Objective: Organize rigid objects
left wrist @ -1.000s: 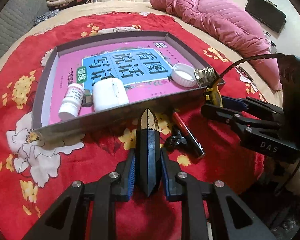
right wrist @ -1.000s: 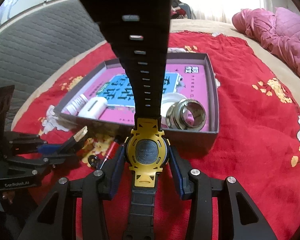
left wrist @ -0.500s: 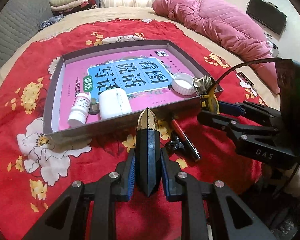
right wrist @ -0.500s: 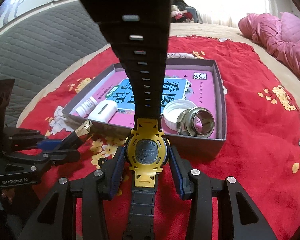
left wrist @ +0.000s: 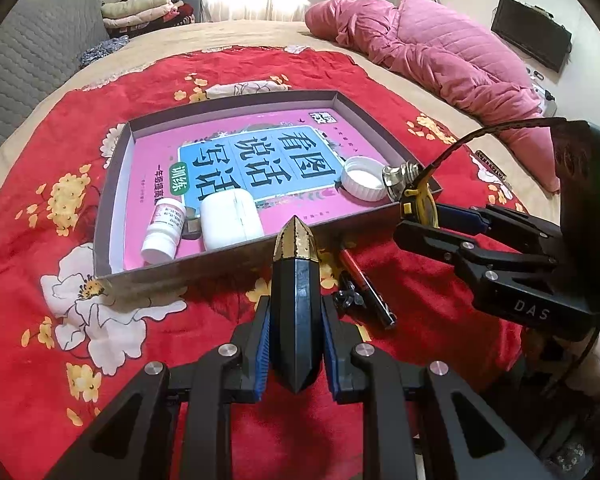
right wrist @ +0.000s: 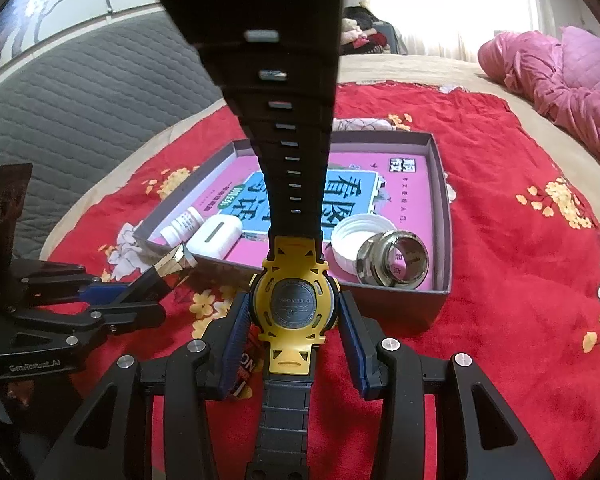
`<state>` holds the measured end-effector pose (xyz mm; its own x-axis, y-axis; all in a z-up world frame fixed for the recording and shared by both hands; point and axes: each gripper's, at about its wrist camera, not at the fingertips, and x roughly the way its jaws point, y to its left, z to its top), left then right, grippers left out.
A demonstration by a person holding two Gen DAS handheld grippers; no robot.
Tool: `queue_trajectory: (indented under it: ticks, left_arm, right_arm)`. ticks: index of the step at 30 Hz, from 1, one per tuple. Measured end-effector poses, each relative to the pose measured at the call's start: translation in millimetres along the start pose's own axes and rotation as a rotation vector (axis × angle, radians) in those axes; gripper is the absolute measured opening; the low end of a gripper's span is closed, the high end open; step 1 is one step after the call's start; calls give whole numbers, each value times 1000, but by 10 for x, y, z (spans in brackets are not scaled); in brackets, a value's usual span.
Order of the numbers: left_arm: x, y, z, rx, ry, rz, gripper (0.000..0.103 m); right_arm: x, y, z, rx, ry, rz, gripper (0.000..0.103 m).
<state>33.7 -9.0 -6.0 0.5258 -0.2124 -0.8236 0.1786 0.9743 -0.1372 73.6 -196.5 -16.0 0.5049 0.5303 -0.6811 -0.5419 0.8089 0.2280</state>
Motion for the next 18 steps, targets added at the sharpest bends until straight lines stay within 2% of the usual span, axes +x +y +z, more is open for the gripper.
queue_trajectory:
  ticks: [18]
  left_arm:
    - [-114,193,184,-62,-96,6,23]
  right_arm:
    - [-141,-13,129,-1,-84,28,45]
